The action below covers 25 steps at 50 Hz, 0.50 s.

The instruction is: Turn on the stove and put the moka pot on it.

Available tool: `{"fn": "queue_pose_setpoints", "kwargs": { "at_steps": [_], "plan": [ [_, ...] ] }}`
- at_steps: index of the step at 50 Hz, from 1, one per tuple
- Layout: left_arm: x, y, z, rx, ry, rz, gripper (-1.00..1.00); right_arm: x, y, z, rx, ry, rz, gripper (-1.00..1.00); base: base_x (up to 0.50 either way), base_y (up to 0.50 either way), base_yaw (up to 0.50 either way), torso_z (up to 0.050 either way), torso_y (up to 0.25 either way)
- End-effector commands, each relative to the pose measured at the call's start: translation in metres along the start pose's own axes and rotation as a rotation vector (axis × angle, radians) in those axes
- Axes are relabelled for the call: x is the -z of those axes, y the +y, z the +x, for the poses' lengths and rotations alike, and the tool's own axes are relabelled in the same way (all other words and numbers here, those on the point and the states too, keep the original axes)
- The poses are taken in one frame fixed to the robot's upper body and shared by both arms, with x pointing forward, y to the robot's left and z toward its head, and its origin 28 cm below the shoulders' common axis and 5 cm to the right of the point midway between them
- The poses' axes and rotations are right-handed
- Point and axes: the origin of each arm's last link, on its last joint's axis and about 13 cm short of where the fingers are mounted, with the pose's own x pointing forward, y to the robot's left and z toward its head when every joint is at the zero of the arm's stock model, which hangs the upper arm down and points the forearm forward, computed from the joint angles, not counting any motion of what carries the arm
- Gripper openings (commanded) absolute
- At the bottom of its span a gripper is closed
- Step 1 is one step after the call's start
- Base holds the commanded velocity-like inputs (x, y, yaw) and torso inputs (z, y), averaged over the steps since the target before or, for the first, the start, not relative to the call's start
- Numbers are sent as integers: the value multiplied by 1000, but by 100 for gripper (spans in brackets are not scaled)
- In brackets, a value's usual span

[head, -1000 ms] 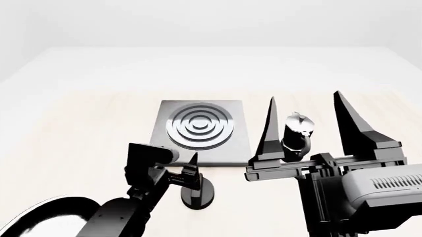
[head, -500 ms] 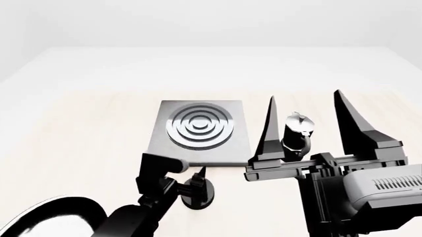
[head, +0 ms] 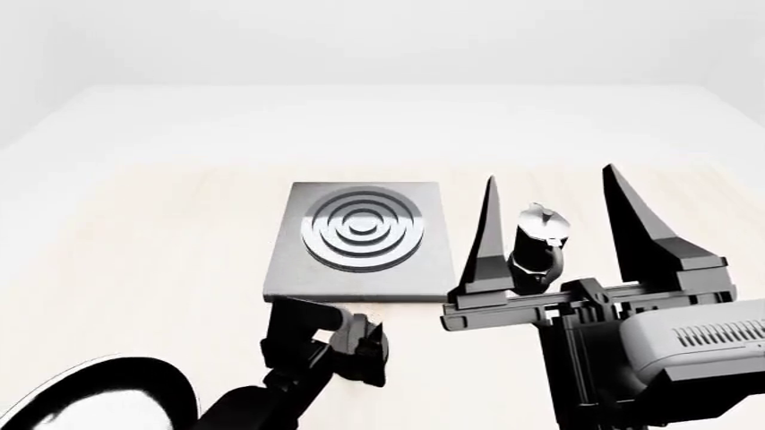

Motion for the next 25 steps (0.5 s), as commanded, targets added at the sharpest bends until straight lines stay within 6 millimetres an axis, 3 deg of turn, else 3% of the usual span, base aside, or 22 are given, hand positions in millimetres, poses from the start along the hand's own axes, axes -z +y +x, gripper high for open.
{"fn": "queue_pose_setpoints", "kwargs": {
  "at_steps": [1,25],
  "plan": [
    [10,0,1,3,25,-12,100,0,0,0,-4,-1,0,100,0,0,0,0,0],
    [13,-8,-4,7,79,-14,100,5,1,-3,-5,-6,0,100,0,0,0,0,0]
  ]
}}
